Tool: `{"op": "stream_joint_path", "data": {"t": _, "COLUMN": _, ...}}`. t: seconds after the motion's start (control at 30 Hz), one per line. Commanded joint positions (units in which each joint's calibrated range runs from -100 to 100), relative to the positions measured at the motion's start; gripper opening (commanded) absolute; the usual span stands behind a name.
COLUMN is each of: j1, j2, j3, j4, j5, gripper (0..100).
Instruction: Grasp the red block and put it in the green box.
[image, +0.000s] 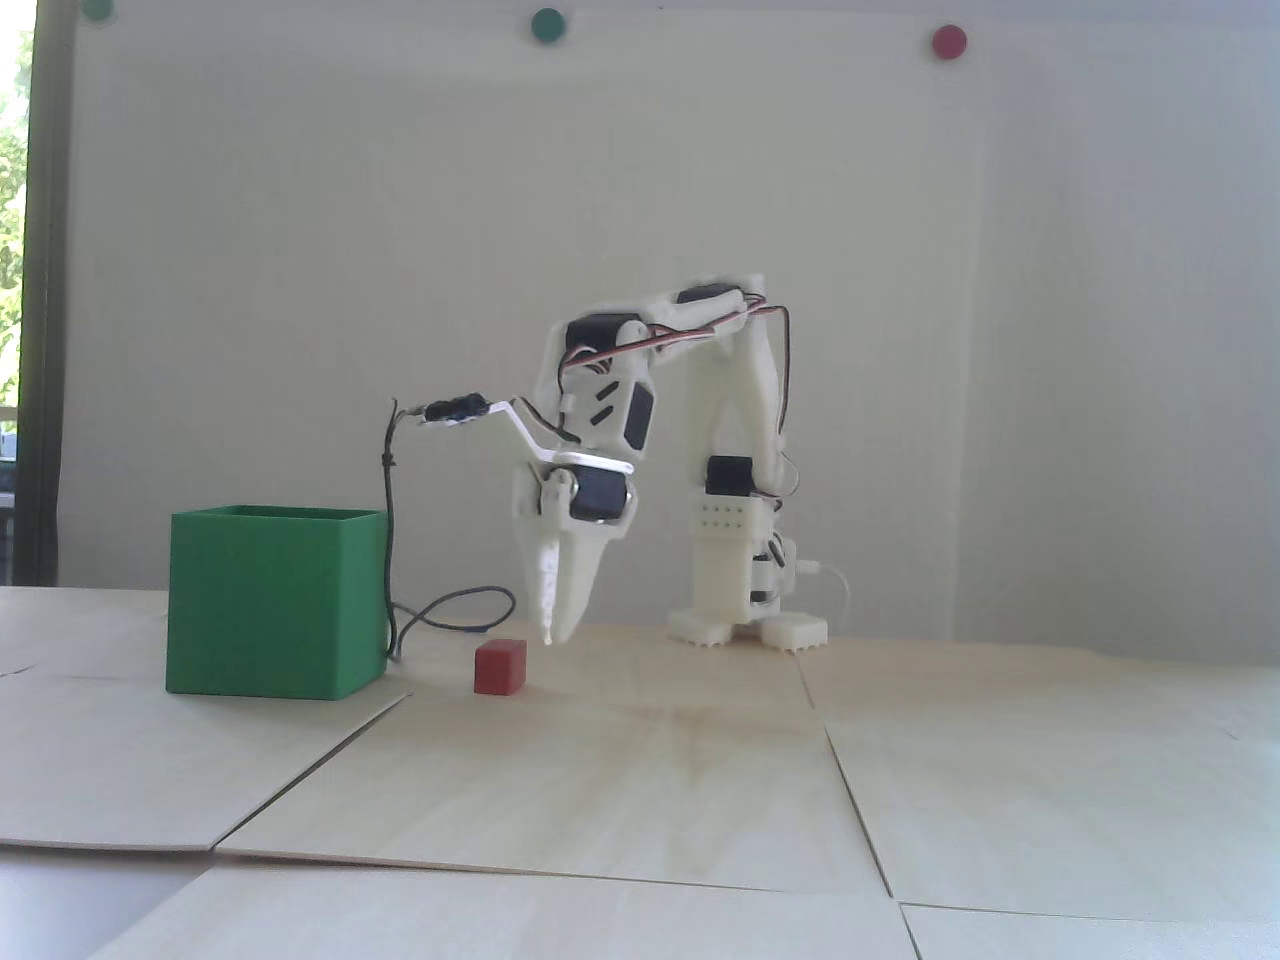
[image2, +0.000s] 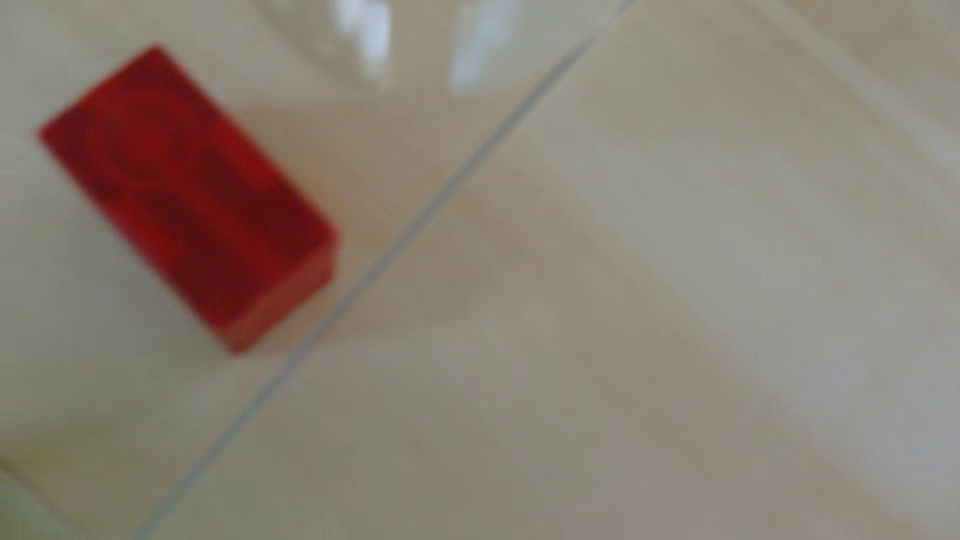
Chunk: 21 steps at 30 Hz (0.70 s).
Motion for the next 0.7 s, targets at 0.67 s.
{"op": "stream_joint_path", "data": {"t": 0.67, "j1": 5.3, "j2": -10.2, "j3": -5.4, "j4": 24.0, "j5": -1.1, "gripper": 2}}
